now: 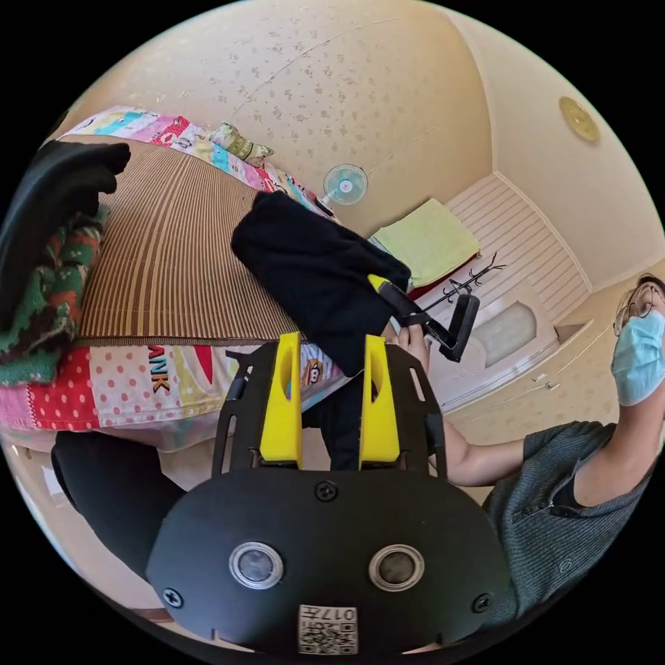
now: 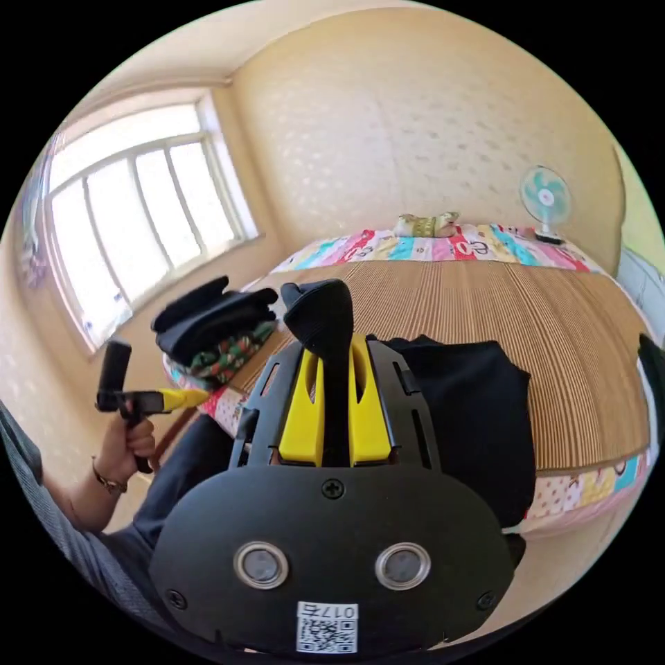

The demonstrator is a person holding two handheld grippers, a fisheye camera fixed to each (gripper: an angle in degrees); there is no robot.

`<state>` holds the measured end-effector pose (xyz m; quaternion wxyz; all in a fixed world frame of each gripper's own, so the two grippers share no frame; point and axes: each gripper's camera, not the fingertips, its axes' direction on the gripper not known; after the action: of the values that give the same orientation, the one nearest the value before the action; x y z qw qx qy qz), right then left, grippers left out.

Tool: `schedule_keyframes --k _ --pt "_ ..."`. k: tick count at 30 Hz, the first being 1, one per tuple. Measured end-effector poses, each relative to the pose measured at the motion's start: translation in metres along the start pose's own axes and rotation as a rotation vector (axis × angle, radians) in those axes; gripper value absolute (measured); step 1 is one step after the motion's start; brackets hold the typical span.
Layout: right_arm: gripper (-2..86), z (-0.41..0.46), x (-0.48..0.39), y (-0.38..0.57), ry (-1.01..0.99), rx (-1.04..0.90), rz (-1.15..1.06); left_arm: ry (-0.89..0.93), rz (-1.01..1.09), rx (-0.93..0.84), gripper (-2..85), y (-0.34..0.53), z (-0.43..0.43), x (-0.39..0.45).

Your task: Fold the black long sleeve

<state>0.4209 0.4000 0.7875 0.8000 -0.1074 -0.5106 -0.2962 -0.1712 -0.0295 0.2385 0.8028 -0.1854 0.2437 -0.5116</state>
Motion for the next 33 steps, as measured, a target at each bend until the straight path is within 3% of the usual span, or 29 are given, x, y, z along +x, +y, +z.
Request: schedule_keyframes --k 6,9,10,12,17,22,27,33 --pt "6.7 -0.076 0.134 0.015 0.140 0.110 0.321 0.093 -0.059 -0.084 13.1 -0.021 0.017 -0.033" --pt "6.7 -0.086 0.196 0.027 0.222 -0.023 0.458 0.098 -0.048 -0.142 13.2 -0.037 0.036 -0.035" --pt "7.0 -0.087 0.209 0.030 0.208 -0.051 0.492 0.101 -0.047 -0.167 13.3 -0.045 0.047 -0.036" --pt "8.0 -0.112 0.246 0.043 -0.007 0.011 0.579 0.117 -0.055 -0.219 13.8 -0.061 0.069 -0.039" --pt "10.7 -0.178 0.256 0.045 -0.069 0.080 0.664 0.144 -0.065 -0.327 17.6 -0.120 0.139 -0.048" --pt "15.9 -0.231 0.260 0.040 -0.175 0.082 0.734 0.174 -0.211 -0.414 21.4 -0.169 0.225 -0.088" --pt "18.0 -0.279 0.263 0.031 -0.245 0.080 0.802 0.094 -0.241 -0.402 20.5 -0.200 0.207 -0.098" --pt "18.6 -0.298 0.272 0.012 -0.368 0.031 0.845 0.322 -0.288 -0.417 17.8 -0.207 0.187 -0.132"
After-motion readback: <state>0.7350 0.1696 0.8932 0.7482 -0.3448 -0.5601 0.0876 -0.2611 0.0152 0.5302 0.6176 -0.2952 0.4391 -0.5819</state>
